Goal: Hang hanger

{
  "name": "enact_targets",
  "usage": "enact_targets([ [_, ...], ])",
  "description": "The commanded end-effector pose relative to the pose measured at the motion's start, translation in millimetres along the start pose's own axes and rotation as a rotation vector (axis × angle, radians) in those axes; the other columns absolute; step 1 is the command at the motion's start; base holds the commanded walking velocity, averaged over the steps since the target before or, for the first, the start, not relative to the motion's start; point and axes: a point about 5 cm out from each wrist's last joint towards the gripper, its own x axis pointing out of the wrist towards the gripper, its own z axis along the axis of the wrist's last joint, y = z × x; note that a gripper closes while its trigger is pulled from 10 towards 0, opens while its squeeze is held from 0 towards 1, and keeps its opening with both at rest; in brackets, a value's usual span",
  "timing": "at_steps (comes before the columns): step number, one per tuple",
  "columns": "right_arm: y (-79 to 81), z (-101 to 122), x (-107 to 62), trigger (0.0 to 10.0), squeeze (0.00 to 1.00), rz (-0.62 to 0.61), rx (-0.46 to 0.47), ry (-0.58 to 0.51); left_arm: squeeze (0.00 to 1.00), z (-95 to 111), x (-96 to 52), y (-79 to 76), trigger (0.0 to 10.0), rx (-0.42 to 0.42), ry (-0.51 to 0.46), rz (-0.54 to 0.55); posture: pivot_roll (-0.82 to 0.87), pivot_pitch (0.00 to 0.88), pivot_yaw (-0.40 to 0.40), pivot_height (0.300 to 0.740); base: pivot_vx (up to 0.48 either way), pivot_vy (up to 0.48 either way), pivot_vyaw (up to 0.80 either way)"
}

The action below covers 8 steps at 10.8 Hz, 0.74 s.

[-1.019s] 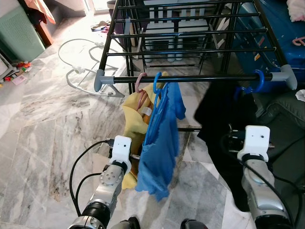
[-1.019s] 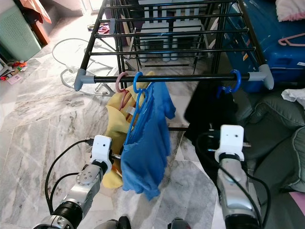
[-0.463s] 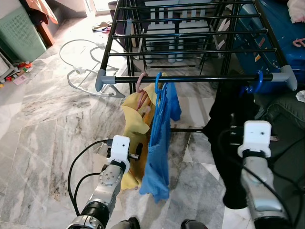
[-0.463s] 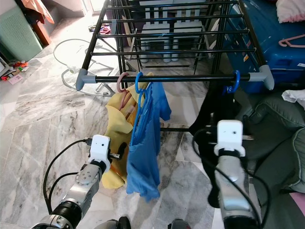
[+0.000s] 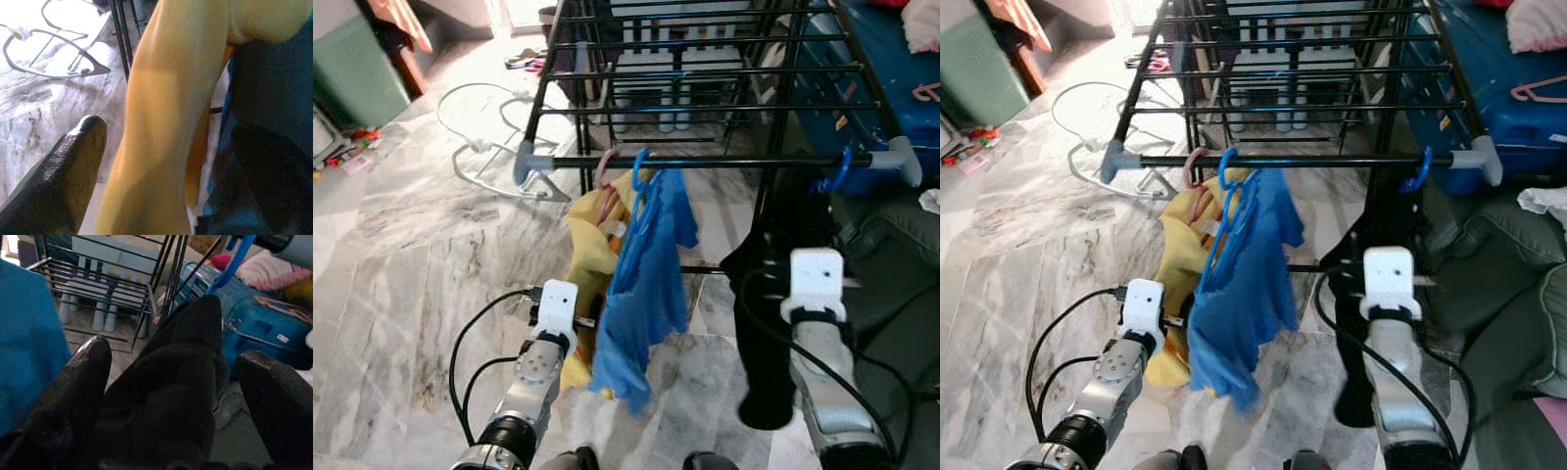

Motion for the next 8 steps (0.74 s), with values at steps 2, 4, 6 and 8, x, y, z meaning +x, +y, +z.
enact_targets([
  [2, 2.9, -4.3, -2.0, 10.0, 0.0, 0.014, -0.005, 0.013, 0.0, -7.3, -3.4, 4.6, 10.0, 0.017, 0.026, 0.016, -0.24, 0.078, 0.073, 0.74, -0.277, 0.0, 0.0],
  [4, 3.0, -5.2, -3.0, 10.0, 0.0, 0.011, -0.006, 0.016, 0.0, -6.0, -1.9, 2.8, 10.0, 0.015, 0.028, 0.015, -0.25, 0.081, 0.078, 0.74, -0.277, 0.0, 0.0],
  [6, 2.3, -7.6, -4.9, 10.0, 0.0, 0.008, -0.007, 0.026, 0.0, -6.7, -1.8, 0.9, 10.0, 0.02, 0.034, 0.013, -0.25, 0.083, 0.079, 0.74, -0.281, 0.0, 0.0],
  [8, 5.1, -11.4, -4.9, 10.0, 0.0, 0.027, -0.006, 0.043, 0.0, -8.1, -1.8, 0.0, 10.0, 0.026, 0.041, 0.011, -0.25, 0.084, 0.075, 0.74, -0.283, 0.0, 0.0],
])
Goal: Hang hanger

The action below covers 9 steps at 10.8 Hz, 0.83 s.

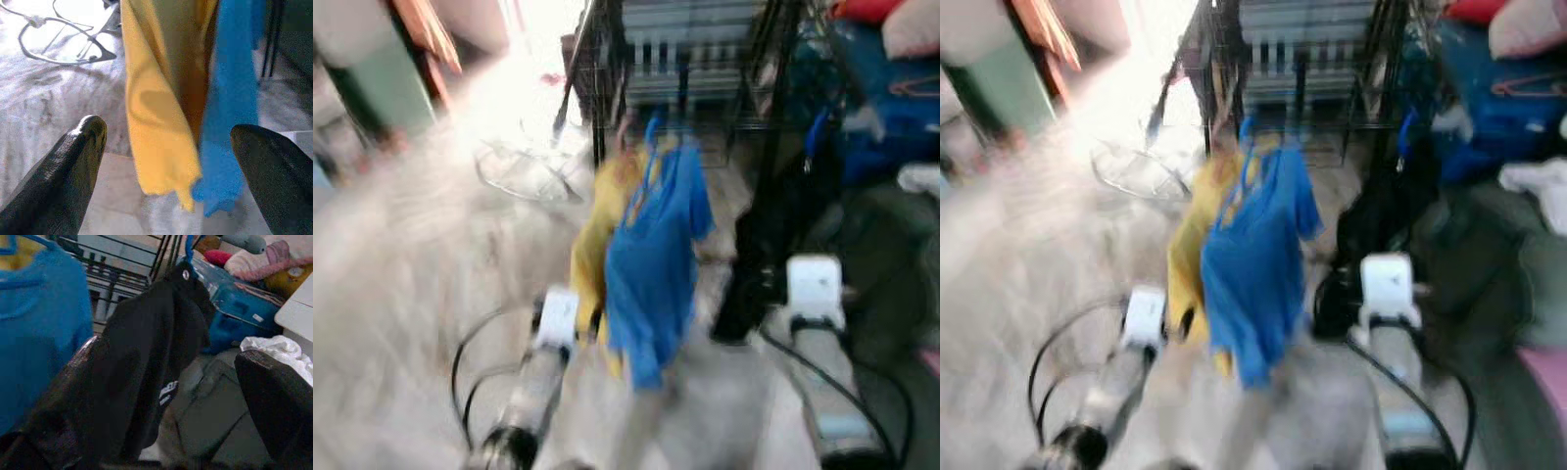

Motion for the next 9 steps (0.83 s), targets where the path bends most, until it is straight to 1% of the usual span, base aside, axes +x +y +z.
enact_targets([
  [1, 2.6, 2.3, 1.8, 10.0, 0.0, 0.021, 0.008, -0.006, 0.0, 0.7, 0.5, 1.1, 10.0, 0.009, 0.0, 0.006, -0.25, 0.084, 0.074, 0.74, -0.285, 0.0, 0.0],
  [2, 12.4, -5.9, -0.2, 10.0, 0.0, 0.073, 0.025, 0.029, 0.0, -2.3, -0.5, 3.0, 10.0, 0.017, 0.01, 0.015, -0.25, 0.081, 0.071, 0.74, -0.281, 0.0, 0.0],
  [3, 18.5, -13.4, -2.4, 10.0, 0.0, 0.103, 0.031, 0.06, 0.0, -5.9, -1.8, 5.0, 10.0, 0.027, 0.023, 0.022, -0.24, 0.078, 0.069, 0.74, -0.281, 0.0, 0.0],
  [5, 36.2, -43.0, -10.8, 10.0, 0.0, 0.193, 0.079, 0.208, 0.0, -24.5, -9.4, 15.6, 10.0, 0.082, 0.1, 0.049, -0.22, 0.068, 0.066, 0.74, -0.277, 0.0, 0.0],
  [6, 47.4, -64.8, -19.4, 10.0, 0.0, 0.254, 0.107, 0.329, 0.0, -44.0, -19.8, 23.8, 10.0, 0.146, 0.18, 0.056, -0.21, 0.061, 0.064, 0.74, -0.274, 0.0, 0.0],
  [7, 52.0, -80.2, -27.8, 10.0, 0.0, 0.284, 0.131, 0.415, 0.0, -57.4, -28.1, 28.8, 10.0, 0.16, 0.241, 0.048, -0.19, 0.059, 0.06, 0.74, 0.0, 0.0, 0.0],
  [8, 56.3, -95.5, -38.9, 10.0, 0.0, 0.323, 0.139, 0.498, 0.0, -71.2, -37.7, 35.6, 10.0, 0.188, 0.302, 0.068, -0.17, 0.055, 0.049, 0.74, 0.0, 0.0, 0.0],
  [9, 59.5, -106.8, -49.1, 10.0, 0.0, 0.354, 0.16, 0.578, 0.0, -86.6, -49.1, 42.2, 10.0, 0.201, 0.384, 0.082, -0.16, 0.056, 0.035, 0.74, 0.0, 0.0, 0.0],
])
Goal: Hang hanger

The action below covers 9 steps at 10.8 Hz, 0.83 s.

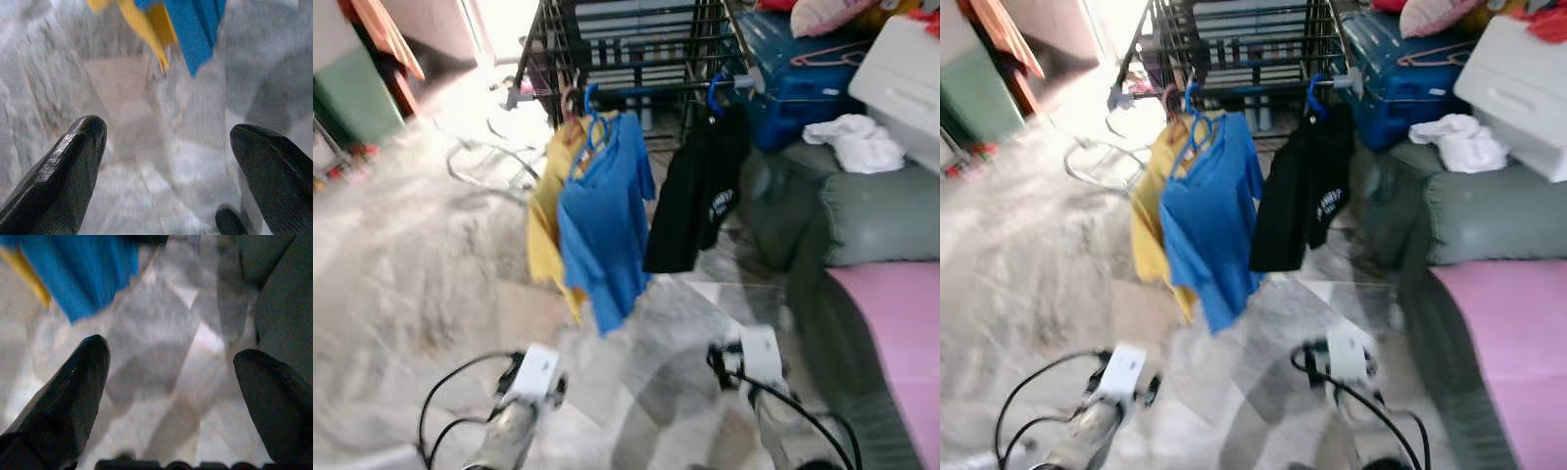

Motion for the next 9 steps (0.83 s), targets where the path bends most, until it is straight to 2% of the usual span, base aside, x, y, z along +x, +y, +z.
enact_targets([
  [1, 12.0, -4.8, 0.5, 10.0, 0.0, 0.052, -0.005, 0.031, 0.0, -20.8, -5.9, 9.5, 10.0, 0.024, 0.084, 0.02, -0.14, 0.053, 0.021, 0.74, 0.0, 0.0, 0.0],
  [2, 18.7, -26.6, -4.1, 10.0, 0.0, 0.092, -0.016, 0.141, 0.0, -40.1, -13.1, 11.0, 10.0, 0.074, 0.16, 0.011, -0.13, 0.042, 0.011, 0.74, 0.0, 0.0, 0.0],
  [3, 20.6, -37.5, -7.3, 10.0, 0.0, 0.11, -0.035, 0.203, 0.0, -49.3, -16.9, 11.1, 10.0, 0.095, 0.2, 0.002, -0.12, 0.033, 0.008, 0.74, 0.0, 0.0, 0.0],
  [4, 15.9, -47.4, -10.4, 10.0, 0.0, 0.096, -0.036, 0.272, 0.0, -55.6, -19.2, 12.0, 10.0, 0.068, 0.242, 0.0, -0.1, 0.023, 0.005, 0.74, 0.0, 0.0, 0.0],
  [5, 15.7, -53.4, -13.0, 10.0, 0.0, 0.104, -0.035, 0.303, 0.0, -57.0, -19.4, 13.6, 10.0, 0.039, 0.26, 0.009, -0.09, 0.019, 0.001, 0.74, 0.0, 0.0, 0.0],
  [6, 16.6, -59.7, -16.1, 10.0, 0.0, 0.12, -0.057, 0.331, 0.0, -59.0, -19.6, 16.3, 10.0, -0.043, 0.29, 0.037, -0.09, 0.014, 0.0, 0.74, 0.0, 0.0, 0.0],
  [9, 14.1, -60.8, -16.5, 10.0, 0.0, 0.111, -0.038, 0.34, 0.0, -62.1, -20.4, 14.1, 10.0, -0.192, 0.333, 0.07, -0.11, 0.01, 0.011, 0.74, 0.0, 0.0, 0.0],
])
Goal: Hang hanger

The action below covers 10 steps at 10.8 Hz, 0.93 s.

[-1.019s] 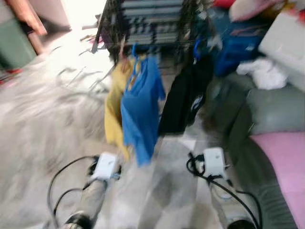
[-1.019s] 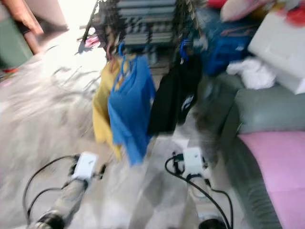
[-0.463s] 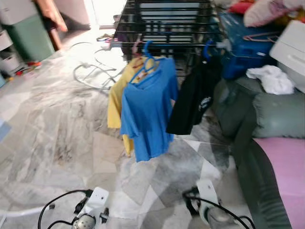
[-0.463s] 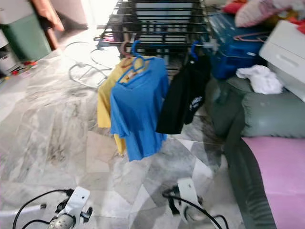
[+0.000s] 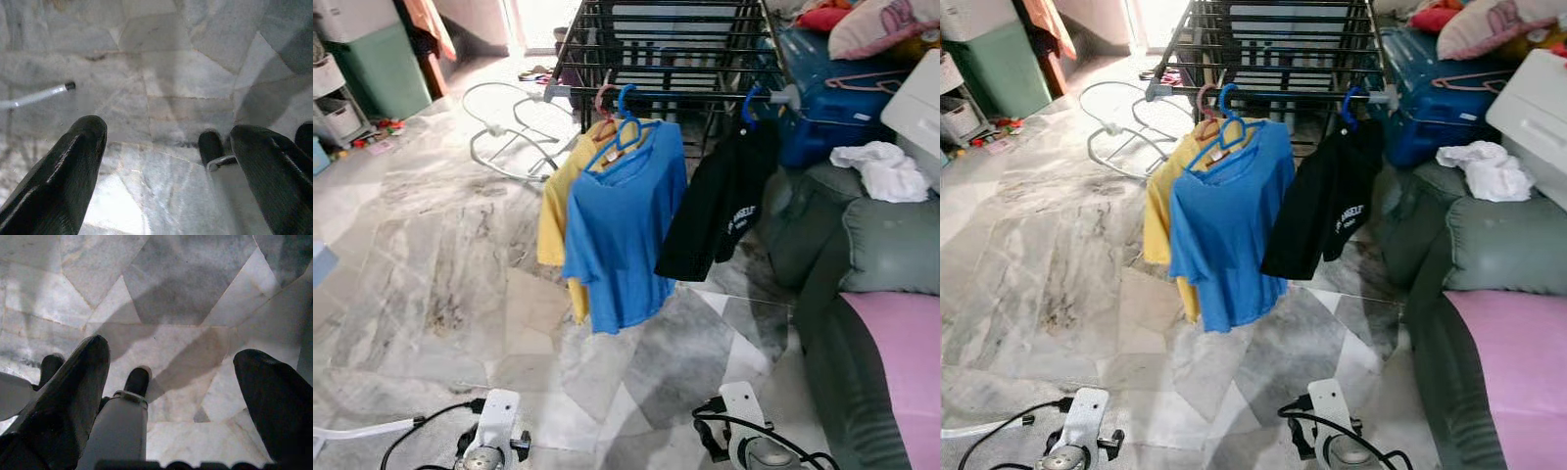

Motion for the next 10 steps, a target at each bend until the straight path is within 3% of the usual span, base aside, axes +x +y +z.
enact_targets([
  [1, -0.7, -1.4, 0.0, 10.0, 0.0, -0.002, 0.006, 0.014, 0.0, -1.5, 0.2, 2.1, 10.0, -0.041, 0.024, 0.009, -0.12, 0.005, 0.016, 0.74, 0.0, 0.0, 0.0],
  [4, -3.2, -4.6, -0.9, 10.0, 0.0, -0.006, -0.011, 0.021, 0.0, 0.5, 0.8, 5.7, 10.0, -0.01, 0.029, 0.002, -0.12, 0.002, 0.023, 0.74, 0.0, 0.0, 0.68],
  [8, -3.9, -10.0, -2.0, 10.0, 0.0, -0.01, 0.002, 0.036, 0.0, -12.9, -1.5, 6.1, 10.0, 0.01, 0.07, 0.002, -0.12, 0.008, 0.02, 0.74, 0.0, 0.0, 0.76],
  [10, -4.9, -10.5, -2.2, 10.0, 0.0, -0.015, -0.001, 0.039, 0.0, -17.9, -2.5, 6.1, 10.0, 0.014, 0.085, 0.003, -0.12, 0.009, 0.016, 0.74, 0.0, 0.0, 0.0],
])
